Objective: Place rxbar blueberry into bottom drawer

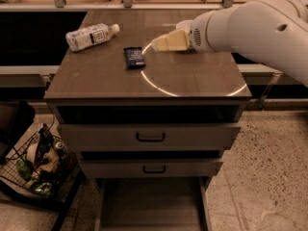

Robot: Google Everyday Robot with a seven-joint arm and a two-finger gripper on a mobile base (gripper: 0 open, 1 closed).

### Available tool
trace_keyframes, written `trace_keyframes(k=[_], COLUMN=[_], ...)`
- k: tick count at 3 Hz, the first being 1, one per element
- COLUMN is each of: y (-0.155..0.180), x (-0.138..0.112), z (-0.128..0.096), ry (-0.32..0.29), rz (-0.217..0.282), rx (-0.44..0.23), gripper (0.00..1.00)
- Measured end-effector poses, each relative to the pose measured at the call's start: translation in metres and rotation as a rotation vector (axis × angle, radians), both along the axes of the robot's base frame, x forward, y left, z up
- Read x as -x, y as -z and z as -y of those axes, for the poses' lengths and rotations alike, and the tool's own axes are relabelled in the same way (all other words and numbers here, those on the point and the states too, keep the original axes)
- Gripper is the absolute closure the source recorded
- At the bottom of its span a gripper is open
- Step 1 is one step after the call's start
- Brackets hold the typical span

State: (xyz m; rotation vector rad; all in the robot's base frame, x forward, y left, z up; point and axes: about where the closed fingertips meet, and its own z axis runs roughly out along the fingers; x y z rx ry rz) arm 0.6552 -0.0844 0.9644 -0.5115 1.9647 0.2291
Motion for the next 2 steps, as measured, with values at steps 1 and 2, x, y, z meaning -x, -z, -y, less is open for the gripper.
trace_keyframes(k=[1, 2], y=[0.001, 0.018], x=[-0.003, -0.019], z=[-0.010, -0.040], ry=[-0.009, -0.032], rz=[0.011, 0.043], rx=[-0.016, -0.024], gripper=[0.00, 0.00])
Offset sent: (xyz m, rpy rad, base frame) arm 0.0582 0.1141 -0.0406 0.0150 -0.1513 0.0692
